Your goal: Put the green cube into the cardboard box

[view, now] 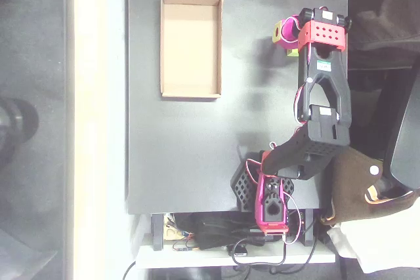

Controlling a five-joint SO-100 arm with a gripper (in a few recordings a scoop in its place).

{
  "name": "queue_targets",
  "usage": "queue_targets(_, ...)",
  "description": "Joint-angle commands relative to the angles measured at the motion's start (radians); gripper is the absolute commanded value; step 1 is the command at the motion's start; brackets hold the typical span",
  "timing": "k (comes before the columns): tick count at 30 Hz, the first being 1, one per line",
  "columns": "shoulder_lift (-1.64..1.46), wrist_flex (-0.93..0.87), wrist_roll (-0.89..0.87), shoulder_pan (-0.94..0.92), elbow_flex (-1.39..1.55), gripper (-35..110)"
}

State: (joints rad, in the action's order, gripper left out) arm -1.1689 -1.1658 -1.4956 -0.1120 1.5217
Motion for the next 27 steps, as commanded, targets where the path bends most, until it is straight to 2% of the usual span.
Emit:
queue_targets(1,-0.015,-0.017,-0.011,-0.011,0.02,41)
queue_targets(6,-0.018,-0.018,0.0,-0.014,0.02,25)
queue_targets(10,-0.02,-0.018,-0.002,-0.014,0.02,19)
queue_targets(27,-0.1,-0.018,-0.009,-0.015,0.018,14)
